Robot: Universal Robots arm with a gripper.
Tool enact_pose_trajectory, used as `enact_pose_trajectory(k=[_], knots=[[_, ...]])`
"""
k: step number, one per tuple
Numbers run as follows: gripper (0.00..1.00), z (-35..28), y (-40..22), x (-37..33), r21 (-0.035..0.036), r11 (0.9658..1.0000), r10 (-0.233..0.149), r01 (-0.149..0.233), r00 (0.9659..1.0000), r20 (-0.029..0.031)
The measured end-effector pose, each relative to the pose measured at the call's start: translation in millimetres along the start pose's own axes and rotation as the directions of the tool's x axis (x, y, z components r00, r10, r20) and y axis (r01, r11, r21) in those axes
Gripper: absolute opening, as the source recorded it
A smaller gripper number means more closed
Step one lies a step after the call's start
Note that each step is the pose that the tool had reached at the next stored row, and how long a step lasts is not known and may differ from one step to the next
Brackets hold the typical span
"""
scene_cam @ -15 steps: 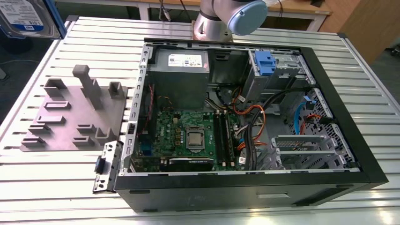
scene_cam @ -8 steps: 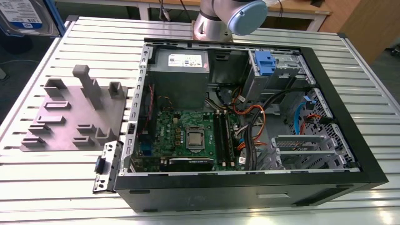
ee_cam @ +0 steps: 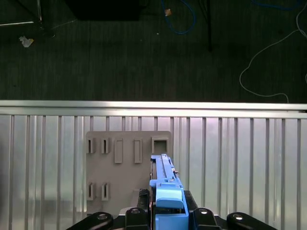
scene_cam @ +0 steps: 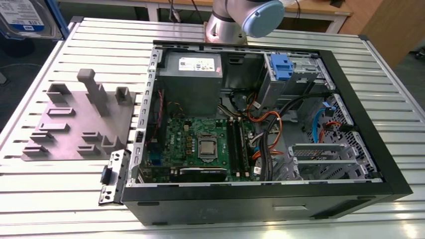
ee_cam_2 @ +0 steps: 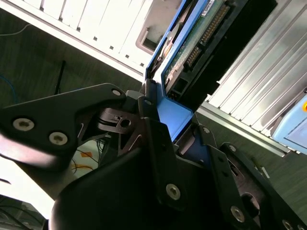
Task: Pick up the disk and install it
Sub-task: 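Pick up the disk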
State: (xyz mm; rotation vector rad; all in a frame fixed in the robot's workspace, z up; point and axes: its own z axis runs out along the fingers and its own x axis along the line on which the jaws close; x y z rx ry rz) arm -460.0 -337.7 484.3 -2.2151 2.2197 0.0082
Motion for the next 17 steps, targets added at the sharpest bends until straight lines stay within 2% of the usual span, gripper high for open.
enact_pose_trajectory(k=[11,17], knots=[[0.36,-1.0,0.0,8.2,0.0000,1.0000,0.000,0.000,1.0000,0.0000],[0.36,-2.2,0.0,8.2,0.0000,1.0000,0.000,0.000,1.0000,-0.0001]])
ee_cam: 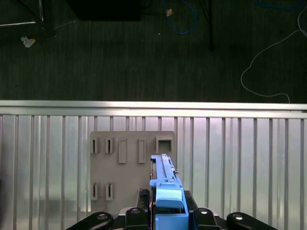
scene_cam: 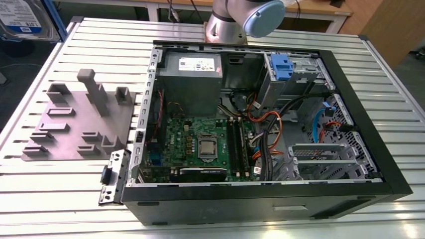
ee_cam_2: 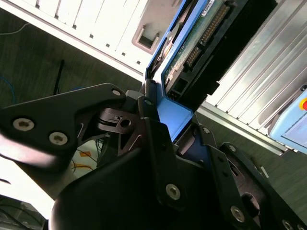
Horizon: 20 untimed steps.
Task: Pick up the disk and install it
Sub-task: 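Pick up the disk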
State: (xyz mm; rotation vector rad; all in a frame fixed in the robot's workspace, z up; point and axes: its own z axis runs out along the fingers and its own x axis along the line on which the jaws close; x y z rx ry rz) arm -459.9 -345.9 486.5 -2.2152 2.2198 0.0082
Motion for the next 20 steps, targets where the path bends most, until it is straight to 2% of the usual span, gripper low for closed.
enact_pose_trajectory(k=[20], knots=[[0.36,-5.3,0.0,0.0,0.0000,1.0000,0.000,0.000,1.0000,0.0001]])
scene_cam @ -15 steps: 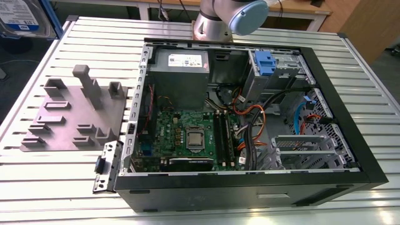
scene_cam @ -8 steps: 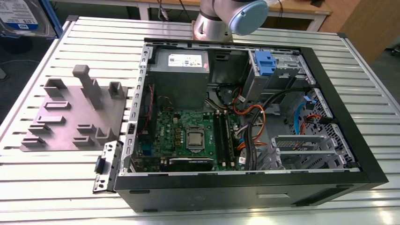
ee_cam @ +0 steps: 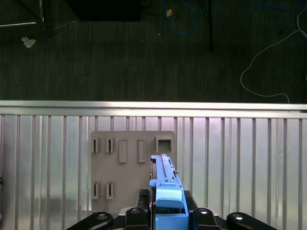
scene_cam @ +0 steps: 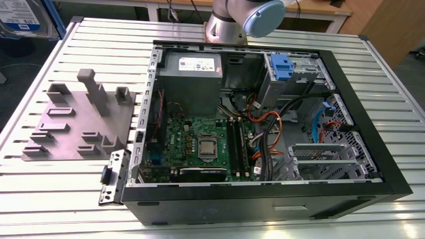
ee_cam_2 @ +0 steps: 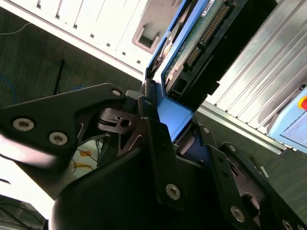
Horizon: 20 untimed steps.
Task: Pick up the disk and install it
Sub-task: 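Pick up the disk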
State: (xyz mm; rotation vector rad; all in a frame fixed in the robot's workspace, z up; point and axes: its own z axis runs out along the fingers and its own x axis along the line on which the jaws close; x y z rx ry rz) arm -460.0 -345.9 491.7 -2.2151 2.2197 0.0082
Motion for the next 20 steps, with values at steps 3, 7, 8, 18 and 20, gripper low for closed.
enact_pose_trajectory(k=[3,7,8,18,20], knots=[[0.36,-0.3,0.0,0.0,0.0001,1.0000,0.000,0.000,1.0000,0.0000],[0.36,-0.7,0.0,0.0,-0.0001,1.0000,0.000,0.000,1.0000,-0.0001],[0.36,-1.0,0.0,0.0,-0.0002,1.0000,0.000,0.000,1.0000,-0.0001],[0.36,-9.2,0.0,-0.1,0.0000,1.0000,0.000,0.000,1.0000,0.0000],[0.36,-10.6,0.0,-0.1,0.0001,1.0000,0.000,0.000,1.0000,0.0000]])
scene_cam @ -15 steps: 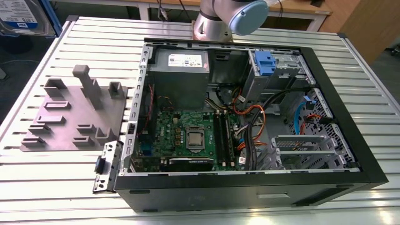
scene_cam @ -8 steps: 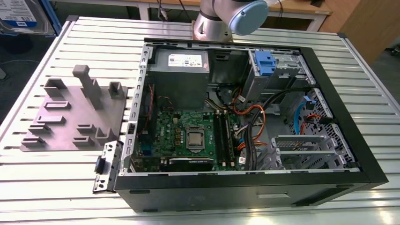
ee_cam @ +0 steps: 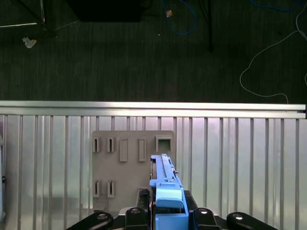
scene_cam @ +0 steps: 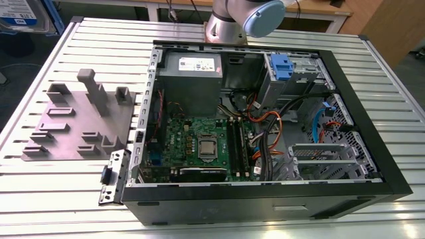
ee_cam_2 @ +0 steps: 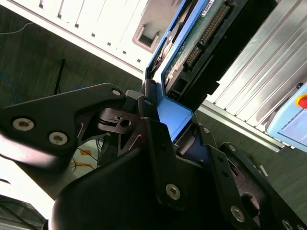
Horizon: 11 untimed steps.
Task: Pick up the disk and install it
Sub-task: 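Pick up the disk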
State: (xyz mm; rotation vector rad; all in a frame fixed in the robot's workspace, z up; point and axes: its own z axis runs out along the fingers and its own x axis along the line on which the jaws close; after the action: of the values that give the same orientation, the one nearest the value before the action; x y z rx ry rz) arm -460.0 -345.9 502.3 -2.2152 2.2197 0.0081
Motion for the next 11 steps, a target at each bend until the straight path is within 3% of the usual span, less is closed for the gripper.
enact_pose_trajectory(k=[5,11], knots=[[0.36,-0.5,0.0,0.9,0.0001,1.0000,0.000,0.000,1.0000,0.0001],[0.36,-0.6,0.0,7.1,0.0000,1.0000,0.000,0.000,1.0000,-0.0008]])
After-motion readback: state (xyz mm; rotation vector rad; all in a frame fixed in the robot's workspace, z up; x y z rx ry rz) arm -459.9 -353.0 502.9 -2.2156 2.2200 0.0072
